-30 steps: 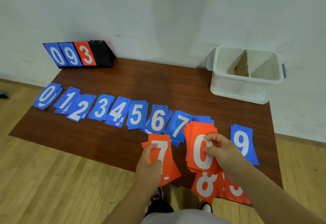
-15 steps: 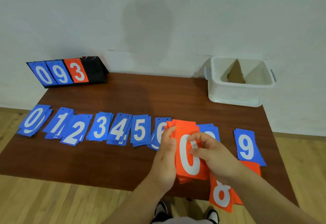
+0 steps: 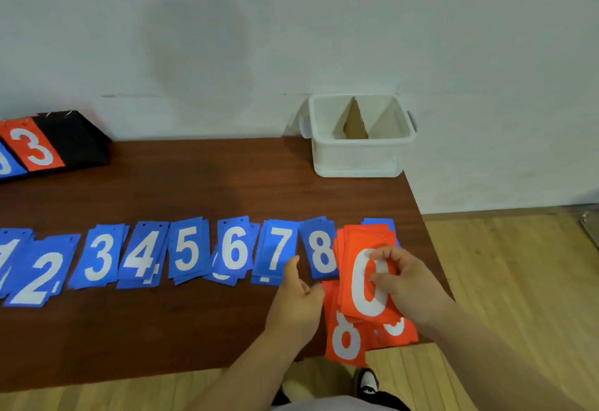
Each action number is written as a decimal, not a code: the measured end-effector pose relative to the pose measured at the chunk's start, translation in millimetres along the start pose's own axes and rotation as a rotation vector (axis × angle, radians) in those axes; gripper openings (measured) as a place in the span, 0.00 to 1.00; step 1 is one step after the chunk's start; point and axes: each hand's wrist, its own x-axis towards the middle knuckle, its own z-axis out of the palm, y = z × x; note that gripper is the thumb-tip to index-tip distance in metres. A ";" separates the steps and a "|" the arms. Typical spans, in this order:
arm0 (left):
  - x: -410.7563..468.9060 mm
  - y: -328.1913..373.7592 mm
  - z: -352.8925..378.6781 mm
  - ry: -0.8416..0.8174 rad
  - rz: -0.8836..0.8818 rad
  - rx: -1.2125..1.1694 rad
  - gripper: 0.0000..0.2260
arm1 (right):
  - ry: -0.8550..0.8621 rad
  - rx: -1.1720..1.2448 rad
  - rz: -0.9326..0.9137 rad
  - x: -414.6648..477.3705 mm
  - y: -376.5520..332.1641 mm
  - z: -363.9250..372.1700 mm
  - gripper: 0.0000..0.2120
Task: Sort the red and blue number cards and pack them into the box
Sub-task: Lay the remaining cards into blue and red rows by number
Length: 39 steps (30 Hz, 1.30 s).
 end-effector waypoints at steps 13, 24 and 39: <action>-4.0 -28.9 149.5 0.268 -0.261 0.541 0.46 | -0.115 -0.121 0.071 40.1 97.4 -116.5 0.17; -8.2 -21.6 158.4 0.305 -0.309 0.283 0.46 | -0.296 -0.238 0.044 52.0 104.4 -122.9 0.12; -48.3 44.2 66.5 0.404 -0.200 -0.290 0.31 | -0.431 0.301 0.113 40.3 47.8 -80.4 0.12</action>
